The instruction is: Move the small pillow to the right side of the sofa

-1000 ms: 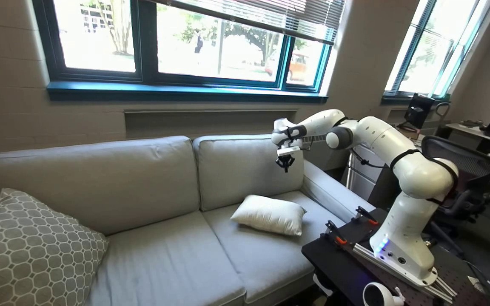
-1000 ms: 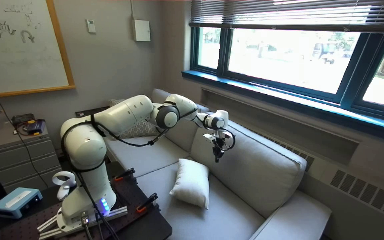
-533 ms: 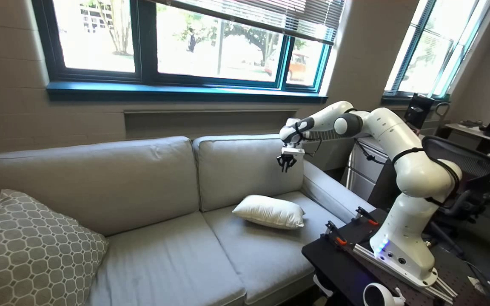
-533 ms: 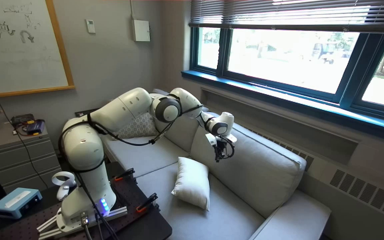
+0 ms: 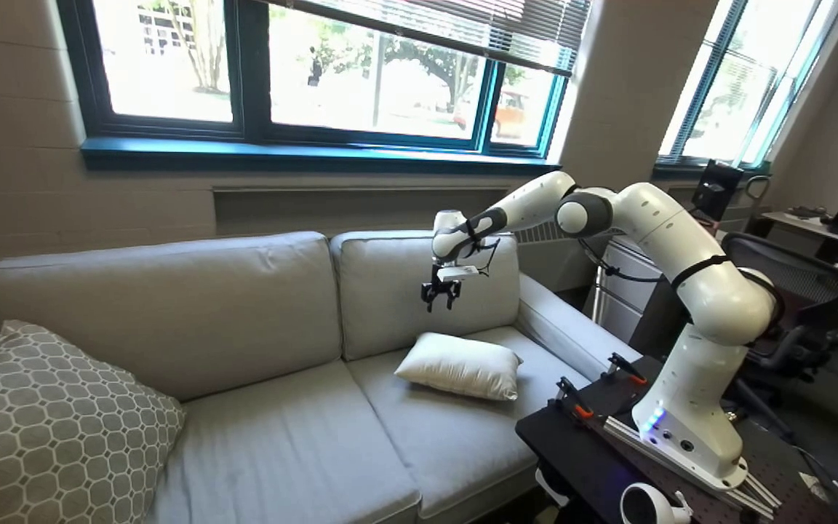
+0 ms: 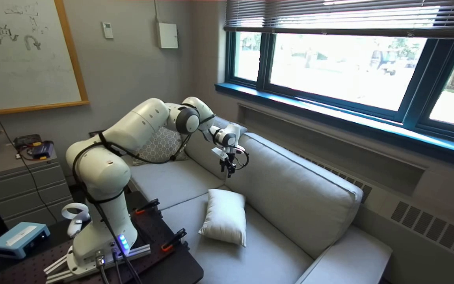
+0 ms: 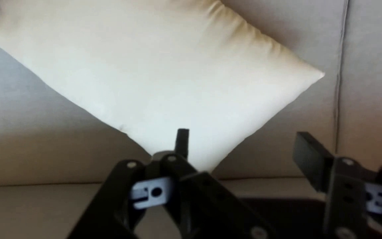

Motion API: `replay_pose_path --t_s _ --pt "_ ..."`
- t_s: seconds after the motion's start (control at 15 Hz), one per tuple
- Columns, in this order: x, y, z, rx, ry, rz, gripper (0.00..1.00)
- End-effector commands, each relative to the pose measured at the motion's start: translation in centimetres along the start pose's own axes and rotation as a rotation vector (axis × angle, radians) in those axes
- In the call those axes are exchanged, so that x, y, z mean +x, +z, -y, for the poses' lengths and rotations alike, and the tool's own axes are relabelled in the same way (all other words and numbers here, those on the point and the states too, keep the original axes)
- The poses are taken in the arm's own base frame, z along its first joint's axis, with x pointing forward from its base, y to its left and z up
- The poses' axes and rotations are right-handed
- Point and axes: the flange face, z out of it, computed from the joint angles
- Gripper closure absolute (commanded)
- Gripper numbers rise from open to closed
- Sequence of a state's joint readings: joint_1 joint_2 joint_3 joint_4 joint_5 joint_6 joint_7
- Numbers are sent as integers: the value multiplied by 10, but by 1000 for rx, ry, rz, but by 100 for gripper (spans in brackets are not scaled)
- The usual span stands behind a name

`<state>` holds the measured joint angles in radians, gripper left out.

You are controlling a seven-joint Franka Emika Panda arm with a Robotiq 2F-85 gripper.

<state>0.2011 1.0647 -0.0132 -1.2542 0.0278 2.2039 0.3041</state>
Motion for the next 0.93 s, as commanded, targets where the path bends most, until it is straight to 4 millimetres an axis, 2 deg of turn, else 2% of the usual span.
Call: replay_pose_path --t_s 0.0,0.07,0.2,0.27,0.4,0.53,0.67,0.87 --pt "-2 2 9 -6 -14 1 16" --pt "-2 3 9 -8 -15 1 4" --pt "0 -4 -8 -14 9 -28 0" --pt "1 -4 -3 -31 14 -44 0" --pt "3 7 24 -107 2 -70 0" --pt "-4 25 59 -218 -19 -103 0" --pt "-18 52 96 -323 -55 -110 0" --pt "-49 95 141 -472 -129 -88 0"
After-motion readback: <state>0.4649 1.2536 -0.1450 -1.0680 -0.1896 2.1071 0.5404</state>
